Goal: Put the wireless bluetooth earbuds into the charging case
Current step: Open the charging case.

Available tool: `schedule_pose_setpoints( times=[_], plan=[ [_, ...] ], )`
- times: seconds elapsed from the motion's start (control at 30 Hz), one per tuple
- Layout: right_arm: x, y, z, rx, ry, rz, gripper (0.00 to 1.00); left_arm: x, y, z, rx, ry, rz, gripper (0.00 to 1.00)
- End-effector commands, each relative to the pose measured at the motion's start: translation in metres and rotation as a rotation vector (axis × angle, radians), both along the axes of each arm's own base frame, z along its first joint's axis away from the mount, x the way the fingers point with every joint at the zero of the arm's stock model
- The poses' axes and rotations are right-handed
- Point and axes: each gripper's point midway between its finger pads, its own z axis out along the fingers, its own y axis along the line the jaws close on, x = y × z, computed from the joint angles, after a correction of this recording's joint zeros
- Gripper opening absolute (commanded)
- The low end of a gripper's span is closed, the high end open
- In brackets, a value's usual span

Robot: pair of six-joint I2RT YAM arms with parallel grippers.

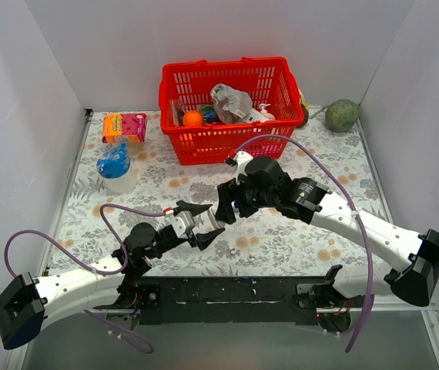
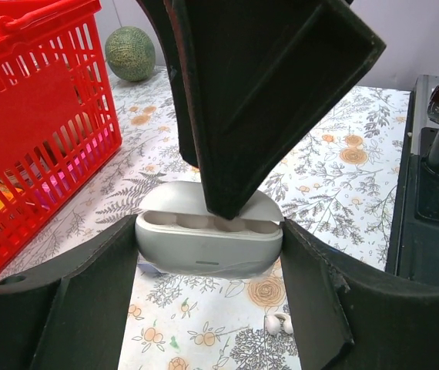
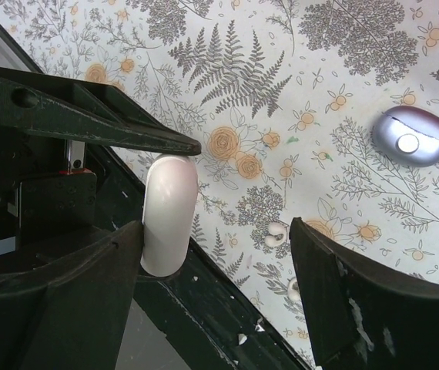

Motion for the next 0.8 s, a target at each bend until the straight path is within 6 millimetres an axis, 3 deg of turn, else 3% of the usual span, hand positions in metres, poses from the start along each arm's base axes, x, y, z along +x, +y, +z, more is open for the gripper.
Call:
schedule_pose_setpoints(
  times=[0.0,0.27,0.43,0.57,0.7,0.77],
  plan=[
    [0.009,-0.013,0.008,-0.006,-0.034,-0.053,0.83,-0.001,0.000,0.024,-0.049,-0.051,0.000,0.00],
    [0.018,-0.027,0.005,-0.024,-0.045,-0.114,0.82,0.000,0.001,0.025,-0.051,-0.047,0.009,0.00],
    [0.026,-0.034,0.022,0.008,-0.083,-0.157,0.81,0.000,0.003,0.025,-0.055,-0.046,0.016,0.00],
    [0.014,-0.015,0.058,0.187,-0.135,-0.052,0.80,0.001,0.002,0.024,-0.049,-0.039,0.019,0.00],
    [0.006,-0.003,0.056,0.193,-0.102,0.029,0.73,0.003,0.000,0.024,-0.043,-0.034,0.020,0.00],
    [0.005,0.000,0.052,0.186,-0.087,0.041,0.64,0.003,0.000,0.024,-0.042,-0.032,0.020,0.00]
  ],
)
